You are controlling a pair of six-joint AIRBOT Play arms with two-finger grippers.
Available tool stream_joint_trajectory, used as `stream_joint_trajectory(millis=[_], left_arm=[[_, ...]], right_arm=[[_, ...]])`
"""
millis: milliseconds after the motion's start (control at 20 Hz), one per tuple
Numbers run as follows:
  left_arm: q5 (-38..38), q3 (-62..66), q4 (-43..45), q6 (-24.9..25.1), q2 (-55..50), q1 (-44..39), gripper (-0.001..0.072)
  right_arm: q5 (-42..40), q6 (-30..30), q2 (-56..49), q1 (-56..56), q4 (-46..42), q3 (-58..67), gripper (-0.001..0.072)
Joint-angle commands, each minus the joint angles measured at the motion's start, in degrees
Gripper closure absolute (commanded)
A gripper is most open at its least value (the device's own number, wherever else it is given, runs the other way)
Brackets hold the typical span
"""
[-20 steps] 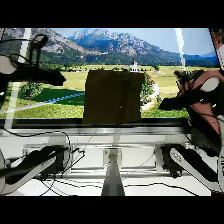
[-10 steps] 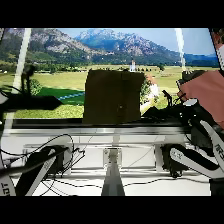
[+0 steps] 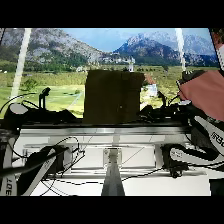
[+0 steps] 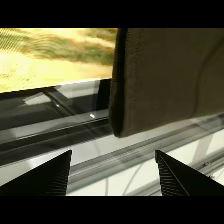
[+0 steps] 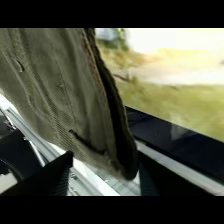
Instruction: Fold the clothes and pants, and hang the long-sleeved shirts on hangers.
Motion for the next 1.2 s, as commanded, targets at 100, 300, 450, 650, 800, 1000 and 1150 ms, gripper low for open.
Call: stream_joint_trajectory(millis=[100, 300, 450, 650, 800, 1000, 1150], left_arm=[[4.37, -2.93, -7.98, 5.11, -8.37, 0.07, 0.0115], [5.99, -2.93, -12.66, 11.17, -16.37, 0.04, 0.0114], [7.98, -2.93, -14.27, 14.36, -22.23, 0.04, 0.0115], [7.98, -2.93, -19.82, 21.92, -29.18, -1.36, 0.0173], [7.91, -2.71, -22.03, 26.18, -32.06, -5.29, 0.045], [5.7, 0.87, -21.99, 29.94, -32.04, -7.34, 0.0689], [1.05, 8.59, -21.99, 28.48, -31.17, -7.32, 0.0691]], right_arm=[[0.66, -8.46, -0.37, 1.92, 3.23, -0.04, 0.0333], [0.63, -11.89, -0.35, 1.92, 3.26, -0.04, 0.0662], [1.16, -11.87, -0.35, 1.92, 3.23, -0.04, 0.066], [1.05, -13.16, -0.35, 1.92, 3.21, -0.04, 0.066], [1.33, -13.29, -0.35, 1.95, 2.38, 0.87, 0.0661], [5.4, -13.25, 1.14, 1.95, -0.26, 6.84, 0.0661], [6.19, -12.76, 6.03, 1.95, -2.4, 12.92, 0.0662]])
